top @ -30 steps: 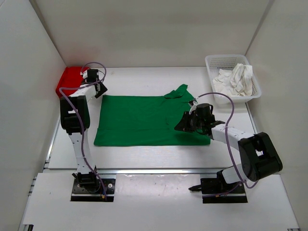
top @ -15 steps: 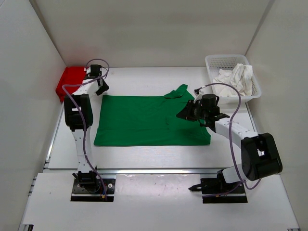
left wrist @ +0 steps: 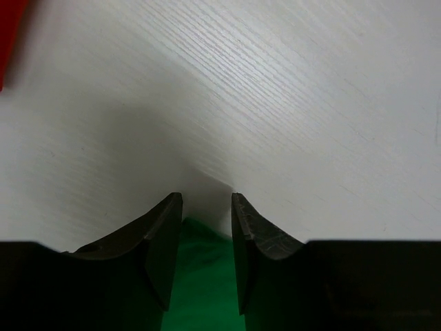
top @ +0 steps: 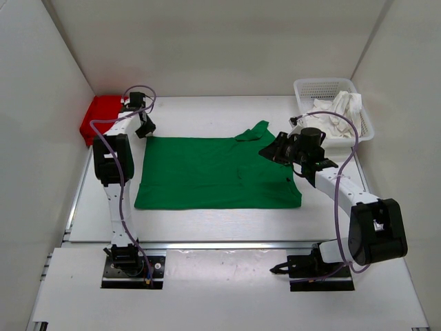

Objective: Fold and stack the t-shirts
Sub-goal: Grap the side of the flattened tshirt furthest away from the robot with both arms

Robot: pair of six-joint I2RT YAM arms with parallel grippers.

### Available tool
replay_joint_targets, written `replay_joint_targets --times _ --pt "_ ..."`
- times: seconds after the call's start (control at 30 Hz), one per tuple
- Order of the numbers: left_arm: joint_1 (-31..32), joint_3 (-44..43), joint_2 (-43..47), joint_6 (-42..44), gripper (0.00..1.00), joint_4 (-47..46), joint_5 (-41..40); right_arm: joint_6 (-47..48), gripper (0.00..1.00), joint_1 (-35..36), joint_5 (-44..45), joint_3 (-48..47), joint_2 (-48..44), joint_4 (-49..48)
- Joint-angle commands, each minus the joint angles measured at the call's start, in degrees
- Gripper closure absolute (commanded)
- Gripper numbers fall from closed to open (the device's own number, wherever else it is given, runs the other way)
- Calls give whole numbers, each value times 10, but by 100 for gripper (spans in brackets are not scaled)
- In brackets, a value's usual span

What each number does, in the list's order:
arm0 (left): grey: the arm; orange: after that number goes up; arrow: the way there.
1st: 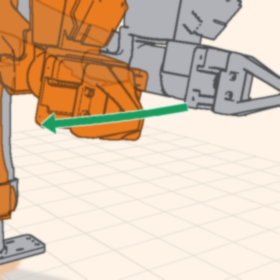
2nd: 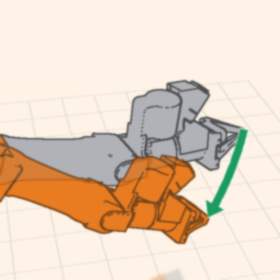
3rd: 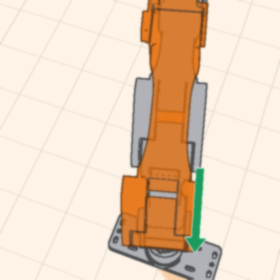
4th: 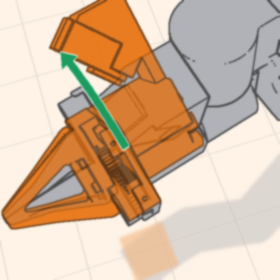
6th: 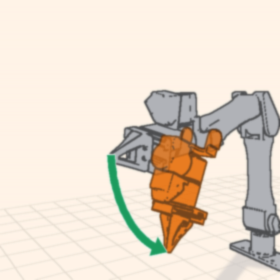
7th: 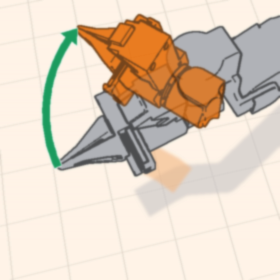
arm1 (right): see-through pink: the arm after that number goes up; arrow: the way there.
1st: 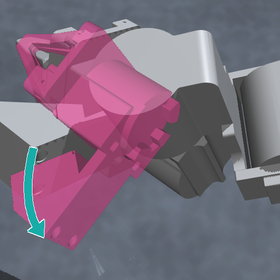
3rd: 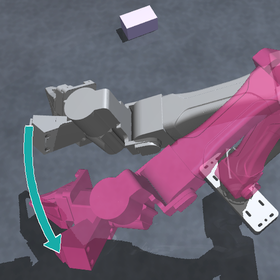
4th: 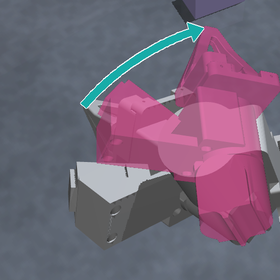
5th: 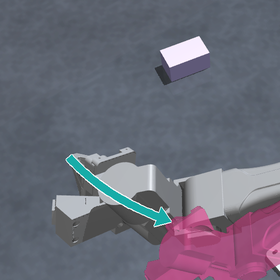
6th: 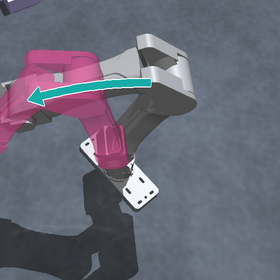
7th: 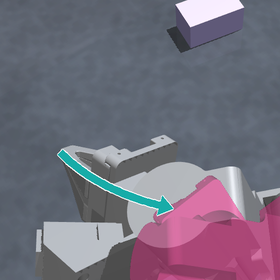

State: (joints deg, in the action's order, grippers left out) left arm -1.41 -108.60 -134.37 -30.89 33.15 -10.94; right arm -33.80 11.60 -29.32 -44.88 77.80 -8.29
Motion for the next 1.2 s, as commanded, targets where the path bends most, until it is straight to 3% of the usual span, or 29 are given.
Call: replay_joint_targets --times 0.0,0.37,0.63,0.73,0.93,1.1,1.17 --pt "-4 29 26 -4 55 0 13 -5 88 2 -10 -15 -5 -30" --pt "7 61 43 -8 64 -12 3 -11 88 -11 -4 -35 30 -51" --pt "23 55 43 -6 86 -9 0 3 84 -32 51 -119 167 -55" --pt "18 61 46 -1 100 -13 0 9 72 -52 93 -157 218 -52" --pt "25 86 68 1 100 -29 8 63 58 -60 163 -324 358 25" --pt "28 123 93 -8 100 -64 27 84 55 -59 197 -465 453 83" --pt "28 123 99 -8 100 -69 31 101 54 -50 233 -546 503 164"
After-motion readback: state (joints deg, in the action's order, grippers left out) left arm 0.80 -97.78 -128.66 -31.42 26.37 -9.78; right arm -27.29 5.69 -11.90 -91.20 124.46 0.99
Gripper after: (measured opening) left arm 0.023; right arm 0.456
